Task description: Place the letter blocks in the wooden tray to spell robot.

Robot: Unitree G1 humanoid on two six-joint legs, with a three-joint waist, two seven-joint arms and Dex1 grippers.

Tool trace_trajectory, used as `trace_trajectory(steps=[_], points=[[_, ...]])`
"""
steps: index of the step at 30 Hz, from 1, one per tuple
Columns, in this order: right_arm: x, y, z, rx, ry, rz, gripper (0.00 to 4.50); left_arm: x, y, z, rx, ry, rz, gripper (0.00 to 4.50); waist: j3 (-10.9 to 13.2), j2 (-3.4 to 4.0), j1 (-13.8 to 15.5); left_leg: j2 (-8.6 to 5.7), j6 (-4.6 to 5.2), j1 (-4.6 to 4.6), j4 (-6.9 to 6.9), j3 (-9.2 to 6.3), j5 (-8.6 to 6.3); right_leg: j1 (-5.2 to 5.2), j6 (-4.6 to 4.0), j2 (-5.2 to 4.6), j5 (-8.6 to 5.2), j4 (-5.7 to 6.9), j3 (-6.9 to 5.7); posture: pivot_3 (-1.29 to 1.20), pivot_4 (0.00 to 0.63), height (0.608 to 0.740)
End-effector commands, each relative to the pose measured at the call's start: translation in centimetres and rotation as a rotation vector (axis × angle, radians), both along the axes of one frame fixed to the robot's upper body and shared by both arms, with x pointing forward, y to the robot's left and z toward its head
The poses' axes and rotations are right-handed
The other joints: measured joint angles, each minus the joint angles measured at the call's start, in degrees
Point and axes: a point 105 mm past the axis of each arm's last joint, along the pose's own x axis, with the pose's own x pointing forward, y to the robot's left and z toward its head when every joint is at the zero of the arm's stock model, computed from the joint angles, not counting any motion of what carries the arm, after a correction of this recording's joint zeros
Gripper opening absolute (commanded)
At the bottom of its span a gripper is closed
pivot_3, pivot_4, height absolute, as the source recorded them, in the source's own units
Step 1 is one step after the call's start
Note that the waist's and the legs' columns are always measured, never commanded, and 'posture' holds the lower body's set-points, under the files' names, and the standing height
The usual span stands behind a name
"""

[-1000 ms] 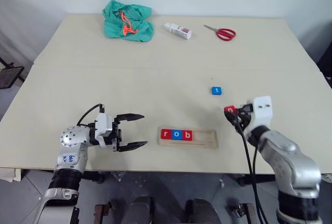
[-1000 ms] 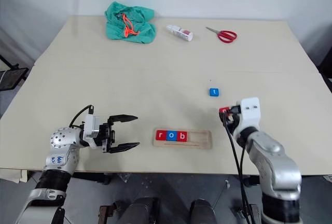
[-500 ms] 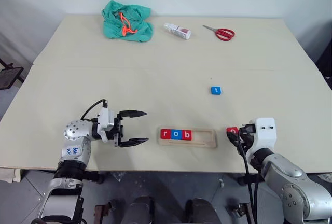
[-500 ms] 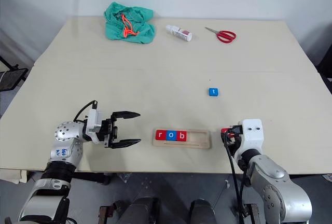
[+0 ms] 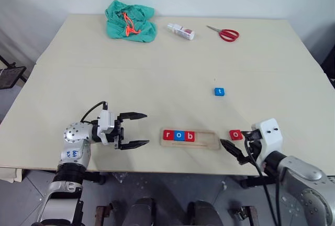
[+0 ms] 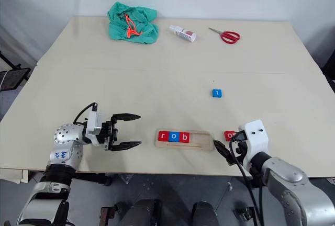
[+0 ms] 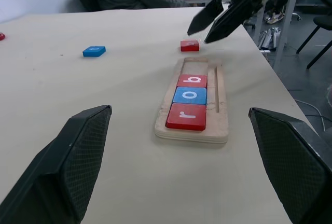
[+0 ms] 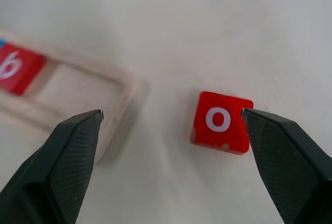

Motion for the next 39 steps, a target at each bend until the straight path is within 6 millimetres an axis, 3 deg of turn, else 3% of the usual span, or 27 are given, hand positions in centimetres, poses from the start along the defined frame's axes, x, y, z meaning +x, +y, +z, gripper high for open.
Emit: trace_trajectory(steps=[1, 8, 15, 25, 35, 39], points=[[-0.2, -1.1, 0.9, -0.131, -0.032, 0.263, 4.47, -0.3, 0.2, 0.7, -0.01, -0.041, 0.015, 4.5, 0.0, 0.0, -0.01, 0.01, 0.01, -0.01, 0.07, 0.0, -0.01, 0.02, 0.0, 0.0, 0.0, 0.01, -0.01, 0.0, 0.15, 0.74], [2.2, -3.7, 1.1, -0.318, -0.018, 0.501, 4.47, -0.7, 0.4, 0.6, -0.009, -0.042, 0.028, 4.5, 0.0, -0.07, -0.04, 0.05, 0.08, 0.01, 0.07, 0.05, 0.0, 0.1, 0.01, 0.0, 0.0, -0.11, -0.07, 0.0, 0.15, 0.74], [5.3, -4.2, 1.7, -0.388, -0.031, 0.617, 4.47, -1.2, 0.8, 0.6, -0.007, -0.048, 0.054, 4.5, 0.01, -0.07, -0.1, 0.04, 0.08, -0.03, 0.12, 0.03, 0.0, 0.1, 0.01, -0.02, 0.0, -0.14, -0.11, 0.0, 0.15, 0.74], [6.0, -4.9, 0.6, -0.44, 0.049, 0.738, 4.47, -2.0, 1.2, 0.7, -0.004, -0.046, 0.089, 4.5, 0.01, -0.07, -0.01, 0.04, 0.07, -0.12, 0.18, -0.03, -0.01, 0.1, 0.01, -0.03, 0.0, -0.15, -0.18, 0.0, 0.15, 0.74], [6.3, -4.3, -0.3, -0.419, 0.054, 0.776, 4.47, -2.2, 1.1, 0.8, -0.007, -0.046, 0.106, 4.5, 0.01, -0.07, 0.05, 0.06, 0.06, -0.11, 0.19, -0.03, -0.01, 0.1, 0.01, -0.02, 0.0, -0.15, -0.18, 0.0, 0.15, 0.74], [6.2, -4.5, -0.6, -0.42, 0.063, 0.776, 3.29, -2.0, 1.2, 0.9, -0.008, -0.049, 0.112, 4.5, 0.01, -0.07, 0.05, 0.05, 0.06, -0.11, 0.2, -0.03, -0.01, 0.1, 0.01, -0.02, 0.0, -0.15, -0.18, 0.0, 0.15, 0.74]])
